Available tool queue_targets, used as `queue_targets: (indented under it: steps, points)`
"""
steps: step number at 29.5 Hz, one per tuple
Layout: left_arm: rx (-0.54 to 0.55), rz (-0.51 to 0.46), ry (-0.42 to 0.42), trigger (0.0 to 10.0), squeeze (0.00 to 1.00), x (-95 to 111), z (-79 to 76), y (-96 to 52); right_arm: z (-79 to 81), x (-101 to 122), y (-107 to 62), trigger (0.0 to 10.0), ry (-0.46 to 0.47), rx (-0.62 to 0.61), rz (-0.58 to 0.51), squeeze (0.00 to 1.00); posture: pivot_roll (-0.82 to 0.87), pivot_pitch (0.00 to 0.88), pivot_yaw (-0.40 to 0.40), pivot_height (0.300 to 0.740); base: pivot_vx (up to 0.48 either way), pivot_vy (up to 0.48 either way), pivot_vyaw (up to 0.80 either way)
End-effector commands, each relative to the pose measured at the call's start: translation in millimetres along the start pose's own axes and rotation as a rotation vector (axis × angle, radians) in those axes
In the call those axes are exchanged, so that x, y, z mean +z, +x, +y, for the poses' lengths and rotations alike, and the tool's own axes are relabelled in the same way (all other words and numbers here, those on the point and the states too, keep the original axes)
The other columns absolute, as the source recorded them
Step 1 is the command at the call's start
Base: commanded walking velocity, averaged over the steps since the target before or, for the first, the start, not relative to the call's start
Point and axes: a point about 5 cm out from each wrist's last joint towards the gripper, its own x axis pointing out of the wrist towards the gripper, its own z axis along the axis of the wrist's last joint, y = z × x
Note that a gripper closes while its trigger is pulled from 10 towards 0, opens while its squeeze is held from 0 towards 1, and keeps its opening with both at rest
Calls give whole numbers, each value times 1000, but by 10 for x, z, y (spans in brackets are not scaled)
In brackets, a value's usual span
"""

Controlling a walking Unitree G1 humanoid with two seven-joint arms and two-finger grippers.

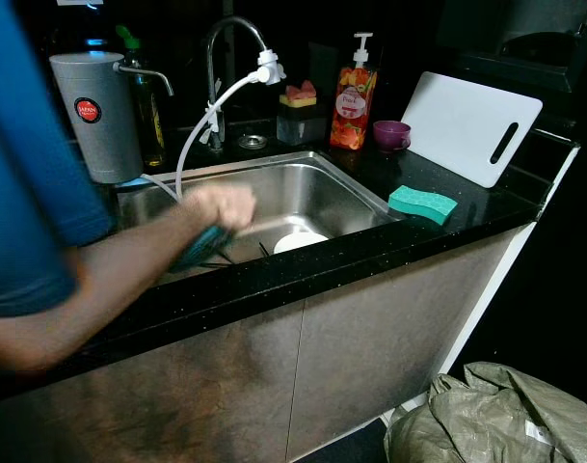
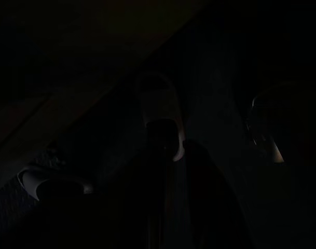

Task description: Kitchen organization

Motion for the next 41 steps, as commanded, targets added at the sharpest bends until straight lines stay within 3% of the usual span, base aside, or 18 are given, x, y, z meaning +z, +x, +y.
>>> queue_targets:
  steps: [1,41]
  points:
    - [-6,12,7,10000,0,-36,-6,-7,-1,-51,-9,10000,10,-3,17,0,21,104,-15,740,0,0,0]
    - [-7,26,-4,10000,0,-70,-44,-8,-12,-42,-8,10000,7,-4,16,0,15,96,-25,740,0,0,0]
